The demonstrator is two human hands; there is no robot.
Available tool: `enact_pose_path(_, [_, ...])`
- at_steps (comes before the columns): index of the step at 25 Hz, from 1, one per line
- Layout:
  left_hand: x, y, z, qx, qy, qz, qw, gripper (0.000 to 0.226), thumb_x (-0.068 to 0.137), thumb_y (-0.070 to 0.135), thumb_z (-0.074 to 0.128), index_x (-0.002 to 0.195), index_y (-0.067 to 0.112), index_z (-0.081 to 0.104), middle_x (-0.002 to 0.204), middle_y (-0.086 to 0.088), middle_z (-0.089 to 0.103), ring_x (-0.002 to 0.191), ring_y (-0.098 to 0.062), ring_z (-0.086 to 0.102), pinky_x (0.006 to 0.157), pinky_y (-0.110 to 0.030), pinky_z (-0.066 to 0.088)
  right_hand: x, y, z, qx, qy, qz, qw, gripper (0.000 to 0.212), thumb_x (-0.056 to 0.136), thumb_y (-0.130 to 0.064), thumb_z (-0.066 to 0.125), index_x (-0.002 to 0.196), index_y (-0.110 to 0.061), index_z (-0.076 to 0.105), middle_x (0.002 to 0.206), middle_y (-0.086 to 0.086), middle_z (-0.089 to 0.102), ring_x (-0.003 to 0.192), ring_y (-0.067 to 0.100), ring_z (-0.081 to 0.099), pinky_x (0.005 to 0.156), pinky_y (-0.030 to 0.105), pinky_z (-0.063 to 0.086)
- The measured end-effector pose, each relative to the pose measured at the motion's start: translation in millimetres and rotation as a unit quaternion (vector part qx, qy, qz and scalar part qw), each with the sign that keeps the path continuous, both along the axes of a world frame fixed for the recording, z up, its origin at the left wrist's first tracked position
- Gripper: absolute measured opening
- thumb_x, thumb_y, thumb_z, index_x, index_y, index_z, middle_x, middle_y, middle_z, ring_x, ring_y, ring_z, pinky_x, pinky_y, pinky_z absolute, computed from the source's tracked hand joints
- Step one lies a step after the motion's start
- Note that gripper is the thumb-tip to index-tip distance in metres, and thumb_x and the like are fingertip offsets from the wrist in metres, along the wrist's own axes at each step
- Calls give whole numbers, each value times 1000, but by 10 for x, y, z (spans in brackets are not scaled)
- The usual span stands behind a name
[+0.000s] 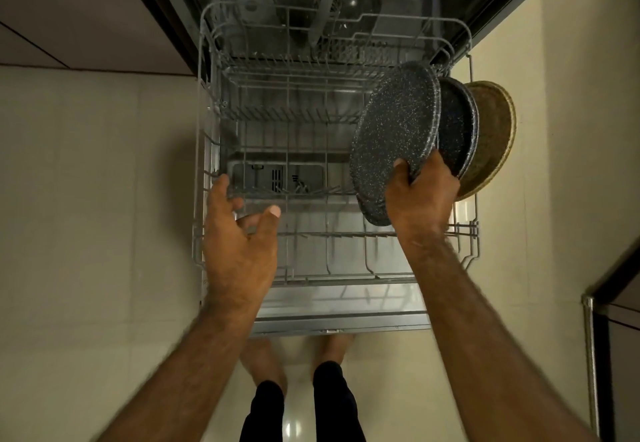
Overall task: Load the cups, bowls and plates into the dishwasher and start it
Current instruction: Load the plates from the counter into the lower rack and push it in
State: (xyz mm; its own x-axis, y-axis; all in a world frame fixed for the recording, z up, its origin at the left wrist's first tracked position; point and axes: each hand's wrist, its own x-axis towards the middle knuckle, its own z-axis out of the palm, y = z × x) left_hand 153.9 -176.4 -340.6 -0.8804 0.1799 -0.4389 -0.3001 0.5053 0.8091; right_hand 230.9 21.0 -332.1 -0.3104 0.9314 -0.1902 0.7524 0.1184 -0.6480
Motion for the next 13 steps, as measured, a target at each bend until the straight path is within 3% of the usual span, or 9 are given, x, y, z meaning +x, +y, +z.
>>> enact_pose_path(4, [33,-14,-23,-22,8,-17,1000,72,93,27,73,154,25,37,133,3,57,83,20,59,66,5,40,-107,24,-47,24,0,26,999,39,100,-15,58,139,-11,56,124,4,69,98,4,57,89,13,45])
enact_pose_path(8, [53,-19,-10,-23,19,-15,999,69,93,27,73,153,26,39,132,5,57,82,18,59,67,2,43,-116,-6,17,62,8,30,998,39,100,-16,60,138,-12,57,123,2,69,95,-1,53,73,-8,33])
enact_pose_path(10, [55,-14,-11,-24,24,-14,999,68,92,29,73,152,27,40,132,5,58,83,17,60,67,0,44,-114,-78,5,57,16,37,998,39,99,-16,60,137,-12,57,124,1,68,99,0,55,79,-6,36])
enact_pose_path(13, [51,11,-5,-20,22,-16,999,68,93,29,72,152,27,39,133,5,57,84,17,60,69,2,44,-140,-154,-129,27,3,38,999,40,100,-16,60,140,-14,56,125,1,68,107,11,65,89,11,46])
